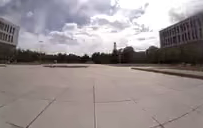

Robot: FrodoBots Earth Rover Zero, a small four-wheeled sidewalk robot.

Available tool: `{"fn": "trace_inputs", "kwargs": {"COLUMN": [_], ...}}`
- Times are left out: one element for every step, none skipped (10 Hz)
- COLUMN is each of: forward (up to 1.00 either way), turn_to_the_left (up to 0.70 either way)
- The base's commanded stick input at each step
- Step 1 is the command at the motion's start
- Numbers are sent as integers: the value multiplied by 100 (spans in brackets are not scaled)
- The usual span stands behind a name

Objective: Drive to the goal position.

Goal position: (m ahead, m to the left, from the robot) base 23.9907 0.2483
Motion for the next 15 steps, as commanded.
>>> {"fn": "trace_inputs", "kwargs": {"forward": [100, 100, 100, 100, 100, 100, 100, 100, 100, 100, 100, 100, 100, 100, 100], "turn_to_the_left": [0, 0, 0, 0, 0, 0, 0, 0, 0, 0, 0, 0, 0, 0, 0]}}
